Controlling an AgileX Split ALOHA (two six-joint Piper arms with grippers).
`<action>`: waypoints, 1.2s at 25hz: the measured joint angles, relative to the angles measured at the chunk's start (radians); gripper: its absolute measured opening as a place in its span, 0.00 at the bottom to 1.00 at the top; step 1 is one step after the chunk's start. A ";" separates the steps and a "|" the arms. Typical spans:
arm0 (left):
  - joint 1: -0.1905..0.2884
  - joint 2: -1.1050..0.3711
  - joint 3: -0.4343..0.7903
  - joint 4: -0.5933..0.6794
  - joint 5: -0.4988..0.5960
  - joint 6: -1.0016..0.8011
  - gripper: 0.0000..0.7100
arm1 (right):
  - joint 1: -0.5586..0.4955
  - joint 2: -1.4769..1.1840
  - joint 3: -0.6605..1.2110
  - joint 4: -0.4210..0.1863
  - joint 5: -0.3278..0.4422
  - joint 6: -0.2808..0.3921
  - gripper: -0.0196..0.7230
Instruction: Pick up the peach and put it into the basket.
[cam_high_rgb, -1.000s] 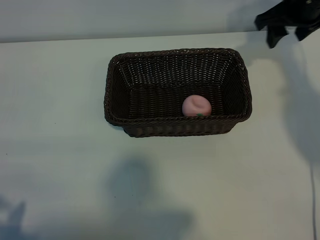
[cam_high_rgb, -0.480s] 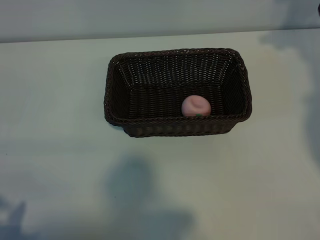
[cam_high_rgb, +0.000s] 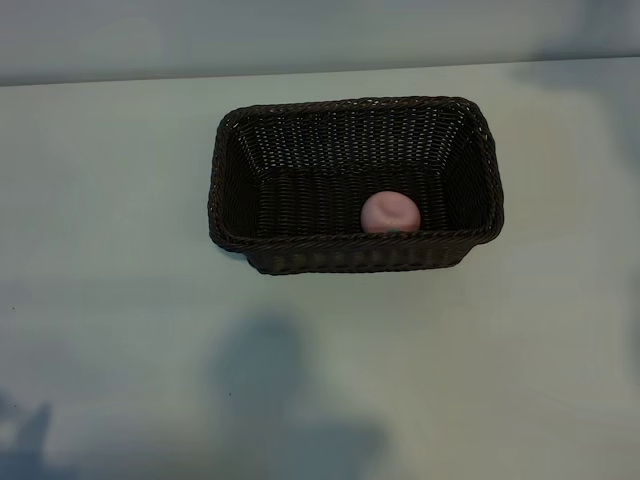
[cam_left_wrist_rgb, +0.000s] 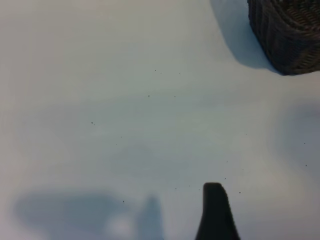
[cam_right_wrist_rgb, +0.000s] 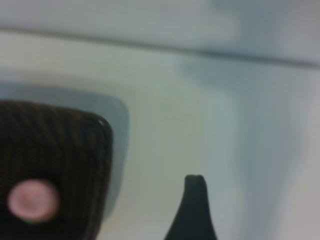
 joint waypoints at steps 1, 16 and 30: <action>0.000 0.000 0.000 0.000 0.000 0.000 0.70 | 0.000 -0.041 0.000 0.005 0.000 0.000 0.80; 0.000 0.000 0.000 0.000 0.000 0.000 0.70 | 0.000 -0.650 0.064 -0.027 0.005 0.007 0.80; 0.000 0.000 0.000 0.000 0.000 0.000 0.70 | 0.000 -1.048 0.588 -0.030 -0.037 0.002 0.80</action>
